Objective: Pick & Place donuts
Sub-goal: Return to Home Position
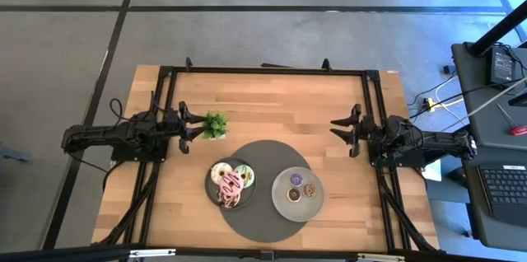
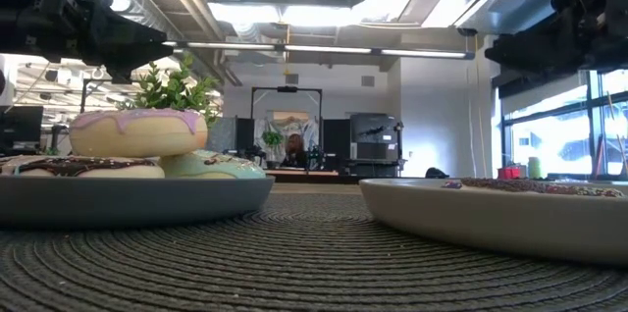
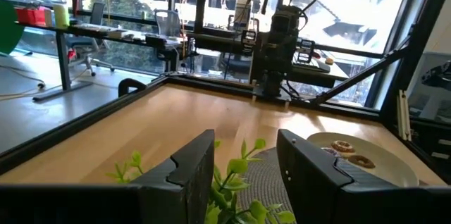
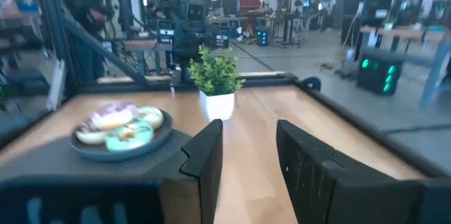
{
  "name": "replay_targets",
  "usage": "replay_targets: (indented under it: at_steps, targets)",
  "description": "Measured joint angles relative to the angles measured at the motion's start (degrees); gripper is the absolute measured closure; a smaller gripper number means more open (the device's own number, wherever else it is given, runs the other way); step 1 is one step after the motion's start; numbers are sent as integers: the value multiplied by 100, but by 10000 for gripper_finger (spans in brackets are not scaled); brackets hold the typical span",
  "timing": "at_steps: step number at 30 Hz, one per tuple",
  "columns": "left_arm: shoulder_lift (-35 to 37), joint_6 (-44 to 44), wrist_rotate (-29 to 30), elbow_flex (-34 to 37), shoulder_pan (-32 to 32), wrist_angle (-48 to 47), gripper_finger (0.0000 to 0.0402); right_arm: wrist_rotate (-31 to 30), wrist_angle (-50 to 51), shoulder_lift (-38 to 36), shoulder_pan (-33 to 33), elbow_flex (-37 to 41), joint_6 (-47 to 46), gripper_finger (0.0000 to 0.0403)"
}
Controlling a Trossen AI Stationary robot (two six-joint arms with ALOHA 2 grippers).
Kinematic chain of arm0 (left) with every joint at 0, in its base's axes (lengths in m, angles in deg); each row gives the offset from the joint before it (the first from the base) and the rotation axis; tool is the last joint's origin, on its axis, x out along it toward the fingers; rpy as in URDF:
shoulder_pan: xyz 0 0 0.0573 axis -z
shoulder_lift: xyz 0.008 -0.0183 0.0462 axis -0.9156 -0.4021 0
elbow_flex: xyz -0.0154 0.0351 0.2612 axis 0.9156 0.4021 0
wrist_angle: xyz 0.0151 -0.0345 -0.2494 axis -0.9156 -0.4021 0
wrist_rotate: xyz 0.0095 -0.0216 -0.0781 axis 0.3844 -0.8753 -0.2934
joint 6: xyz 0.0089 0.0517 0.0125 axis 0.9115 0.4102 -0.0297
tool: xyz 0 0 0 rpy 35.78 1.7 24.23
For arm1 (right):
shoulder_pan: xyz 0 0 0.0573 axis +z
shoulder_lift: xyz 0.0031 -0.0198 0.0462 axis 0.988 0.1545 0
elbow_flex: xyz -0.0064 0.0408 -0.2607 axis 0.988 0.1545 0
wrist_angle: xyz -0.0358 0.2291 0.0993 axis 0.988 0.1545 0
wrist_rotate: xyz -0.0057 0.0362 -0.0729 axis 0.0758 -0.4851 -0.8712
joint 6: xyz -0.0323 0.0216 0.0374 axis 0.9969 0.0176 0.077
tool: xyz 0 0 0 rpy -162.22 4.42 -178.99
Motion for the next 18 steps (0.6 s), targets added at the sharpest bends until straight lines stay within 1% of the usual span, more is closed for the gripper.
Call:
replay_targets:
  at_steps: [5, 18]
  targets:
    - [0, 0, 0, 0, 2, 0, 250, -2, 0, 2, 0, 0, 845, 267]
    - [-2, -1, 2, 0, 2, 0, 249, -3, 0, 4, 2, 0, 854, 267]
